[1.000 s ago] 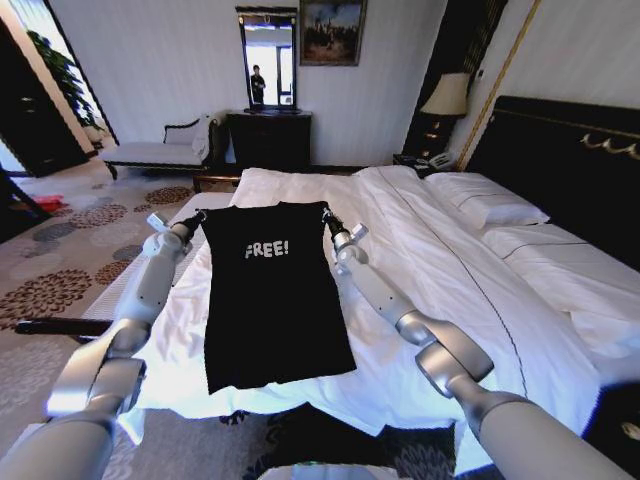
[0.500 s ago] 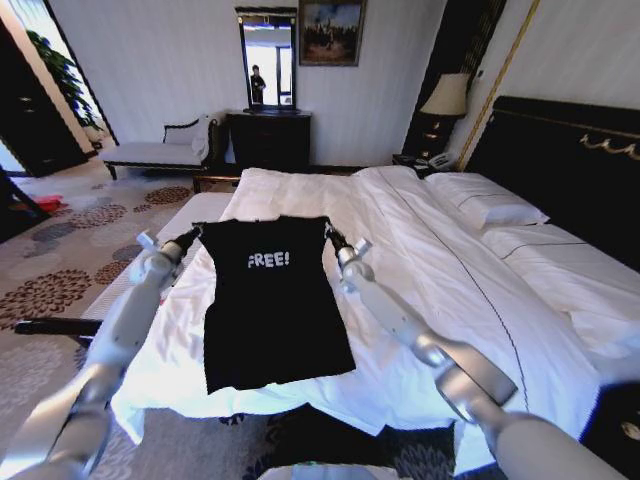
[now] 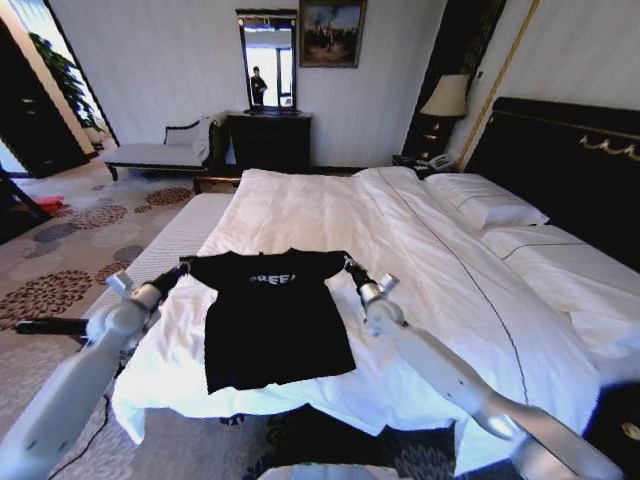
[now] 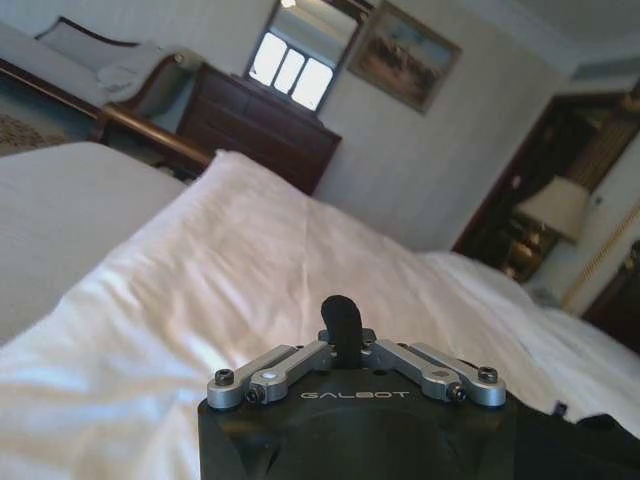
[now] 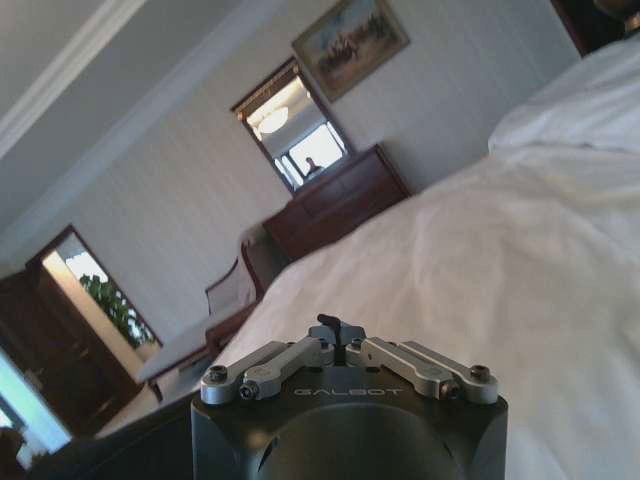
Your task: Fold the clothes on the bed.
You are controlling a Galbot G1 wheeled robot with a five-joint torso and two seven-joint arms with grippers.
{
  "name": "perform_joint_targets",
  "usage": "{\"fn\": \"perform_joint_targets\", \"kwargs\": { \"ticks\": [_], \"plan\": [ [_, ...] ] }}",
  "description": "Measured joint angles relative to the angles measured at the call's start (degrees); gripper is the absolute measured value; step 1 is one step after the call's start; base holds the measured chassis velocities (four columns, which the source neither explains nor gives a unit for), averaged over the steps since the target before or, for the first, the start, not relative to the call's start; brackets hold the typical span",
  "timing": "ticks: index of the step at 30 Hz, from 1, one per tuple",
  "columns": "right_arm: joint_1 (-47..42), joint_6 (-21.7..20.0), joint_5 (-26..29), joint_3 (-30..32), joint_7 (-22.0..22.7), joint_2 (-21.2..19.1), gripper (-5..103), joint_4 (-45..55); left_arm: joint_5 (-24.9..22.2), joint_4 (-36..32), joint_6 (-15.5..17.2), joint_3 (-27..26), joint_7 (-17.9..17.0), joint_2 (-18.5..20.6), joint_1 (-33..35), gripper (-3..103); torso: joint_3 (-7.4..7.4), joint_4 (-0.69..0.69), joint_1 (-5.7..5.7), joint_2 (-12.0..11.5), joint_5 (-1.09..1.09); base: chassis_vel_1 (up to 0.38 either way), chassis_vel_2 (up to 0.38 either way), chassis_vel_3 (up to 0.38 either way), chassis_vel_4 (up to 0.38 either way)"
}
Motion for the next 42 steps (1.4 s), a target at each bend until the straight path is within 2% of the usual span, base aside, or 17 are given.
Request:
{"fn": "perform_joint_targets", "kwargs": {
  "ticks": [4,5,8,9,12,19,27,39,40,41,42],
  "plan": [
    [-4.1,0.2,-1.0,0.1,0.4,-0.9,0,3.1,1.5,-2.5,0.0,-1.6,0.0,-0.1,4.4,0,0.0,-0.03,0.01,0.0,0.01,0.0,0.0,0.0,0.0],
    [-8.0,0.4,-2.3,0.4,0.7,-1.5,0,5.7,3.2,-4.4,0.0,-2.7,0.0,-0.4,8.4,0,0.0,-0.02,0.01,0.0,0.01,0.0,0.0,0.0,0.0],
    [-12.5,0.6,-4.2,1.0,0.9,-1.9,0,8.1,6.6,-6.2,0.0,-4.0,0.4,-0.6,13.5,0,0.01,0.0,0.01,0.0,0.0,0.0,0.0,0.0,0.0],
    [-12.5,0.6,-4.2,1.0,0.9,-1.9,0,8.1,6.6,-6.2,0.0,-4.0,0.4,-0.6,13.5,0,0.01,0.0,0.01,0.0,0.0,0.0,0.0,0.0,0.0],
    [-15.4,0.9,-6.0,1.4,0.8,-2.0,0,8.8,10.5,-6.4,0.0,-4.8,1.3,-1.0,17.0,0,0.01,0.01,0.02,0.0,0.0,0.0,0.0,0.0,0.0],
    [-18.9,1.2,-7.8,1.6,0.6,-2.2,0,9.3,12.1,-7.4,1.3,-5.4,1.5,-1.8,19.6,0,0.02,-0.01,0.03,0.0,-0.01,0.0,0.0,0.0,0.0],
    [-22.2,1.2,-10.5,1.4,-0.1,-1.7,0,7.3,17.6,-7.0,2.6,-5.2,2.3,-1.9,24.4,0,0.02,0.01,0.03,0.0,-0.02,0.0,0.0,0.0,0.0],
    [-21.6,1.2,-12.4,1.2,0.1,-0.5,-2,5.0,19.8,-6.7,2.8,-5.1,2.0,-3.1,25.3,-1,0.02,0.0,0.03,0.0,-0.01,0.0,0.0,0.0,0.0],
    [-21.5,1.4,-12.7,1.3,0.2,-0.4,3,5.1,19.9,-6.9,2.7,-5.6,2.0,-3.4,25.3,-1,0.02,0.0,0.03,0.0,-0.01,0.0,0.0,0.0,0.0],
    [-21.5,1.5,-12.9,1.4,0.2,-0.4,3,5.3,20.0,-7.1,2.6,-6.0,2.0,-3.6,25.3,4,0.02,0.0,0.03,0.0,-0.01,0.0,0.0,0.0,0.0],
    [-21.4,1.6,-13.0,1.6,0.2,-0.3,8,5.8,20.4,-7.5,2.3,-6.7,2.0,-4.0,25.3,10,0.02,0.0,0.03,0.0,-0.01,0.0,0.0,0.0,0.0]
  ]
}}
